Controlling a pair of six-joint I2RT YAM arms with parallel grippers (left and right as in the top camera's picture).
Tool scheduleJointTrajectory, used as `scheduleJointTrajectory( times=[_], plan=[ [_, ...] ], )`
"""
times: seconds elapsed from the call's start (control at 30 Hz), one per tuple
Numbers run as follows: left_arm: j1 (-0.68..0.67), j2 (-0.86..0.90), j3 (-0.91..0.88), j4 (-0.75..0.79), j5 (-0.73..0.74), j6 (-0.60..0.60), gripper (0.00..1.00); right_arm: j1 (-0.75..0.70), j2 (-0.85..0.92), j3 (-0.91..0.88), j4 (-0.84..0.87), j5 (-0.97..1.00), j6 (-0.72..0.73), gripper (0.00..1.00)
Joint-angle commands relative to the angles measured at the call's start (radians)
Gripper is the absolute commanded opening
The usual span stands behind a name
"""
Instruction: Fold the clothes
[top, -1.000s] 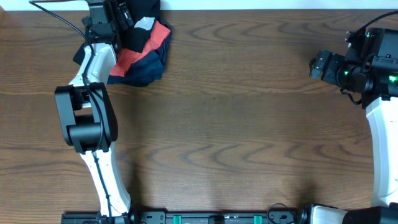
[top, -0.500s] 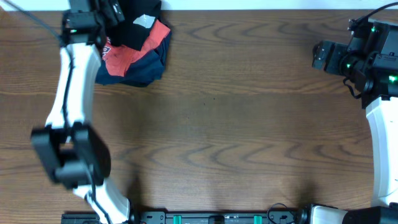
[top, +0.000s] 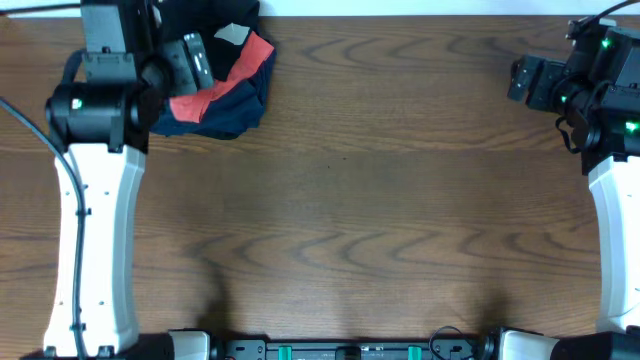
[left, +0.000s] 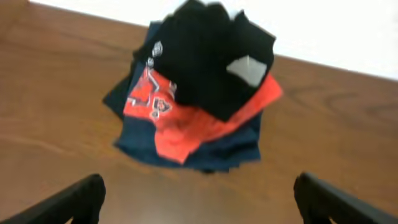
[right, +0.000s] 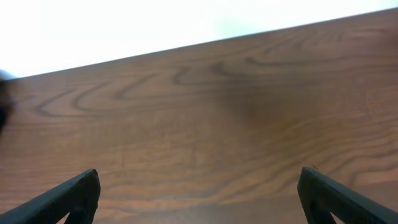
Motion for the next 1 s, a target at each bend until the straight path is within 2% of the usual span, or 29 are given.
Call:
scheduleJointTrajectory(
  times=[0.0,0.17,0.43,0.6,0.83,0.9,0.97],
  plan=[
    [-0.002,-0.013,0.001,-0.044,0.013,0.013,0.98,0.003,-0.01,0.003,-0.024,0.011,-0.013,0.99],
    [-0.002,-0.013,0.001,-0.133,0.014,0.013,0.98,0.003,-0.01,0.003,-0.063,0.011,-0.013,0.99],
    [-0.002,-0.013,0.0,-0.148,0.013,0.013,0.98,0.002,-0.01,0.003,-0.072,0.011,-0.013,0.99],
    [-0.002,-0.013,-0.001,-0.233,-0.002,0.02,0.98,0.002,-0.01,0.003,-0.072,0.011,-0.013,0.99],
    [-0.002,-0.016,-0.002,-0.182,-0.011,0.021,0.98,0.002,-0.01,0.003,-0.072,0.011,-0.013,0.99],
    [-0.002,-0.036,-0.027,-0.089,-0.013,0.034,0.98,0.002,-0.01,0.003,-0.072,0.011,-0.013,0.99],
    [-0.002,-0.083,-0.097,0.072,0.001,0.044,0.98,0.002,-0.01,0.003,-0.072,0.011,-0.013,0.99]
  ],
)
